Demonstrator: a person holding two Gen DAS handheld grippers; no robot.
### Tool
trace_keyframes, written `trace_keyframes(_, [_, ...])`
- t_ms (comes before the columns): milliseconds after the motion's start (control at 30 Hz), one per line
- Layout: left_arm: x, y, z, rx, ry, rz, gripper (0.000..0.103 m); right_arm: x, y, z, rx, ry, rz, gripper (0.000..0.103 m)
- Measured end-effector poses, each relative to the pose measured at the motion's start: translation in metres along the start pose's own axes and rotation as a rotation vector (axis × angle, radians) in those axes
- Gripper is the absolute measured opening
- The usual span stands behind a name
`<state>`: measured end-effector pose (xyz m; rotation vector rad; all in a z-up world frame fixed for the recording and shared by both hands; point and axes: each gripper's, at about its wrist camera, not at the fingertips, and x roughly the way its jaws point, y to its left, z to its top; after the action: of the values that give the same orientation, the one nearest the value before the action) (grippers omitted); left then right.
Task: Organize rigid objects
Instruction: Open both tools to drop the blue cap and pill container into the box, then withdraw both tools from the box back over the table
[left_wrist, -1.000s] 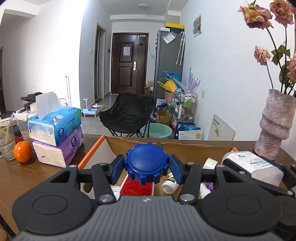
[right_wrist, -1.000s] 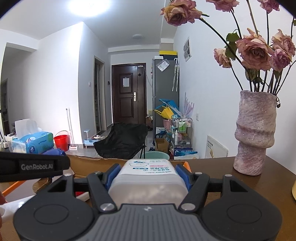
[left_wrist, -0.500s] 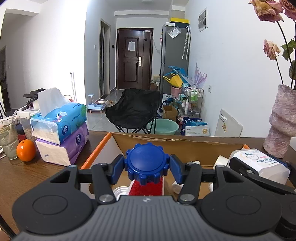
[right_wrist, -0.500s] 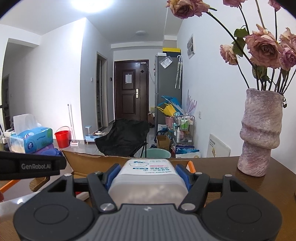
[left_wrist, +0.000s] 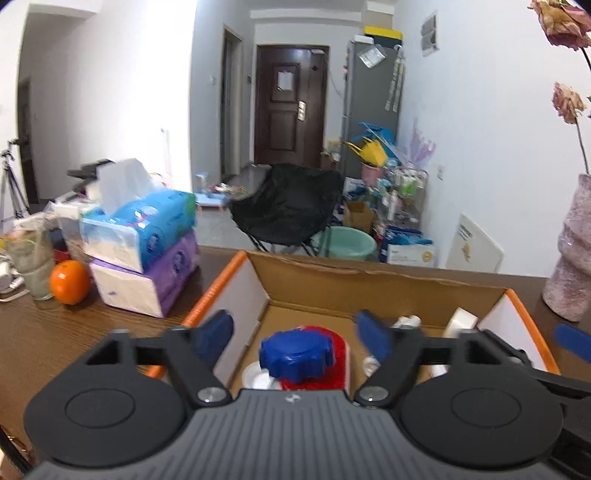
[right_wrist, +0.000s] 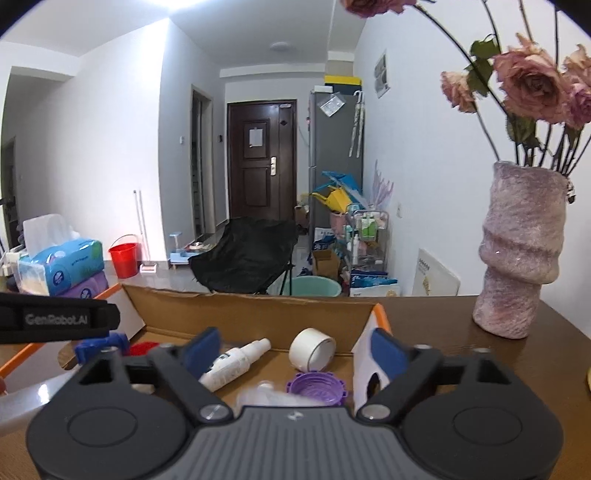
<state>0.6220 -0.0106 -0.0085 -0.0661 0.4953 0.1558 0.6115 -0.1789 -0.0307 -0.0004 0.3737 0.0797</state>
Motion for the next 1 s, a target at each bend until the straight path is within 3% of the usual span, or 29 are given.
trace_keyframes(67, [-0.004,0.002,0.002,-0.003,-0.017,0.022,0.103,-0.002,-0.001,0.002,0.0,-0.003,-0.009,0.101])
trace_keyframes(1000, [-0.027,0.015,0.002,-0.027,-0.04,0.026,0.103,-0.032,-0.012,0.001,-0.001,-0.006,-0.023,0.103])
